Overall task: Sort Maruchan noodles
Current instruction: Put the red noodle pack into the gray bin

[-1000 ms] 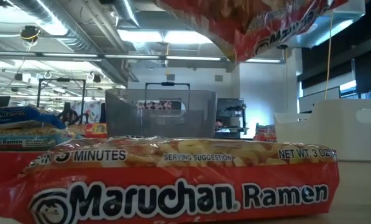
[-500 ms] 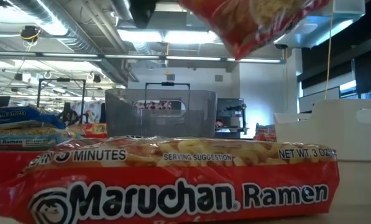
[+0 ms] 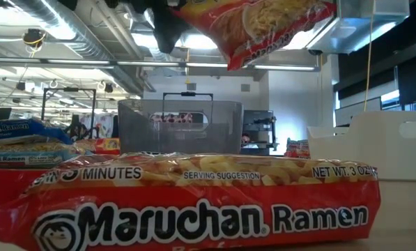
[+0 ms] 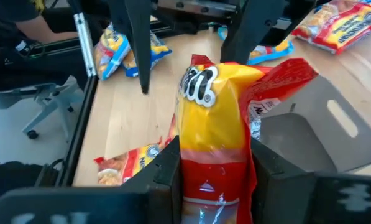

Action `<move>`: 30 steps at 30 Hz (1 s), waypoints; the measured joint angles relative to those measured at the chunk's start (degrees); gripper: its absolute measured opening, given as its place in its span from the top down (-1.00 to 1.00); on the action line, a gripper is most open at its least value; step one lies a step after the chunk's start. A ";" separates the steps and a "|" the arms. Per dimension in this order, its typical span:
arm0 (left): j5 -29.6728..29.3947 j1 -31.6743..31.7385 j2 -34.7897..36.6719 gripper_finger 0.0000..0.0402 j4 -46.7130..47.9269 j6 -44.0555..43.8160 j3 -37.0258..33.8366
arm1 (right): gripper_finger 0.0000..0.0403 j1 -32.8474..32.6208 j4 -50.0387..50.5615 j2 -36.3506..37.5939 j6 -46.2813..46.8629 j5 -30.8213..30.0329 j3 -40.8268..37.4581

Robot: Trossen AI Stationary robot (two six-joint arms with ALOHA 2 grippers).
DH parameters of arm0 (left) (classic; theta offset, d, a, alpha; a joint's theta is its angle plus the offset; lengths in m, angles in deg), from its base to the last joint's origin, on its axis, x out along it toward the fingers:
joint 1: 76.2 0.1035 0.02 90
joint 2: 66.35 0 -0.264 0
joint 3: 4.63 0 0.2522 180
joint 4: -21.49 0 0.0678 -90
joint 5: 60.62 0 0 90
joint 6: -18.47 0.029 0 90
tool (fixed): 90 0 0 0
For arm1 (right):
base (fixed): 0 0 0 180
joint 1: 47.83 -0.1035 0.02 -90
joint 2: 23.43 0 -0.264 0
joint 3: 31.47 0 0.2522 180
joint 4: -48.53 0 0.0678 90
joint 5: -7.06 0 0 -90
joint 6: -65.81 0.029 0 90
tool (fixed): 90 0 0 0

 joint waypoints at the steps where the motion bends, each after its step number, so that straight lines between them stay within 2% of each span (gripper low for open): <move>1: -0.30 0.53 0.00 -0.31 0.84 1.03 0.00 | 0.55 0.03 -0.16 0.00 -0.41 -0.12 -0.01; 5: -1.42 2.47 -0.09 -0.31 2.97 1.85 0.00 | 0.55 -0.08 -0.18 -0.02 -1.38 -0.94 -0.01; 12: 4.92 3.76 -0.09 -0.31 2.20 0.95 0.00 | 0.55 0.21 -0.71 0.00 -1.98 -1.87 -0.01; 15: 5.62 3.71 -0.09 -0.27 2.18 0.09 0.00 | 0.55 1.00 -1.48 -0.36 -2.28 -2.47 -0.01; 18: 5.36 3.51 -0.09 -0.14 2.27 0.07 0.00 | 0.55 1.51 -3.77 -1.40 -3.53 -2.17 -0.01; 25: 6.09 3.45 0.00 0.34 5.24 0.18 0.00 | 0.51 1.90 -6.39 -2.82 -4.89 -1.66 -0.08; 30: 7.52 3.81 0.15 0.46 5.75 1.00 0.02 | 0.31 1.89 -6.72 -2.67 -5.05 -1.45 -0.08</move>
